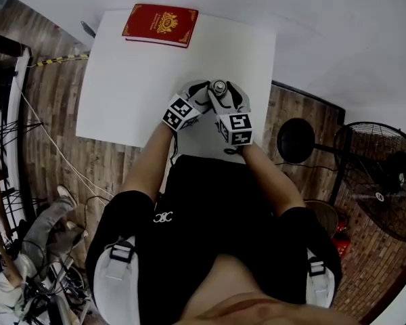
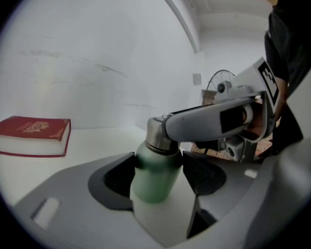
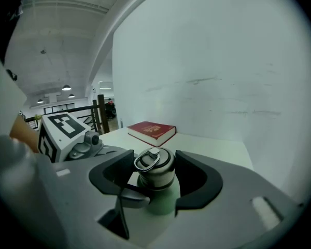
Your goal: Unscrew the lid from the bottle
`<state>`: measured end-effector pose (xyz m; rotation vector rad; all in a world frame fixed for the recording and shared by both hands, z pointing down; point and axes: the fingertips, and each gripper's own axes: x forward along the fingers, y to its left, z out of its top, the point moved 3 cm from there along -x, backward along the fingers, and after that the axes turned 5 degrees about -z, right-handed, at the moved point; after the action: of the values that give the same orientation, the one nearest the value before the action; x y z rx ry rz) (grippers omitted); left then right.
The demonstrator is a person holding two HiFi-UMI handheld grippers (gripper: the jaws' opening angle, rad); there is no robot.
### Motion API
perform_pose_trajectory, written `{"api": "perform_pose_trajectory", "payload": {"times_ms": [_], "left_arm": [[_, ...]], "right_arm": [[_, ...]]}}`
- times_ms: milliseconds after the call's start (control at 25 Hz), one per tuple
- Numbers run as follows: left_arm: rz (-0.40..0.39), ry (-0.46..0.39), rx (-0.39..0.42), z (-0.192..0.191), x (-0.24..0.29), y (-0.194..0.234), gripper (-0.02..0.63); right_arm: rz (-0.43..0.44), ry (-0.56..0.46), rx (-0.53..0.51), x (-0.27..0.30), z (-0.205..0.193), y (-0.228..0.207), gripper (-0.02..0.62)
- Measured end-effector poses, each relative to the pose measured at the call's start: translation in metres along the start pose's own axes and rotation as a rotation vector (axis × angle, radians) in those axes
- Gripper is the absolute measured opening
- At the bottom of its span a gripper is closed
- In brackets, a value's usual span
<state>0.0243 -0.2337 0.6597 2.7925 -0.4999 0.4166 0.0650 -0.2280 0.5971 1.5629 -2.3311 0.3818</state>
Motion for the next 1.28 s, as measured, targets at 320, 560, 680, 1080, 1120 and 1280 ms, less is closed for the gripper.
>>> {"api": "perform_pose_trajectory", "payload": {"times_ms": [320, 560, 680, 1080, 1120, 1280], "left_arm": [[-0.002, -0.002, 0.012, 0.002, 0.0, 0.002, 0.341], [-0.011, 0.006, 0.009, 0.001, 0.001, 0.001, 0.341], [-0.015, 0.005, 0.009, 0.001, 0.001, 0.001, 0.341], [-0.009, 0.003, 0.013, -0.002, 0.001, 0.003, 0.341], [-0.011, 0.003, 0.011, -0.002, 0.001, 0.003, 0.341], [-0.013, 0.004, 0.011, -0.001, 0.001, 0.003, 0.341]], "right_arm": [[0.364, 0.116, -0.223, 0.005, 0.0, -0.006, 0.253], [0.714, 0.239, -0.57, 0.008, 0.003, -0.005, 0.253], [0.777, 0.294, -0.655, 0.009, 0.004, -0.004, 0.253], [0.51, 0.114, -0.177, -0.005, 0.028, -0.018, 0.258], [0.447, 0.076, -0.104, -0.007, 0.031, -0.02, 0.258], [0.218, 0.021, 0.076, -0.007, 0.027, -0.019, 0.256]]}}
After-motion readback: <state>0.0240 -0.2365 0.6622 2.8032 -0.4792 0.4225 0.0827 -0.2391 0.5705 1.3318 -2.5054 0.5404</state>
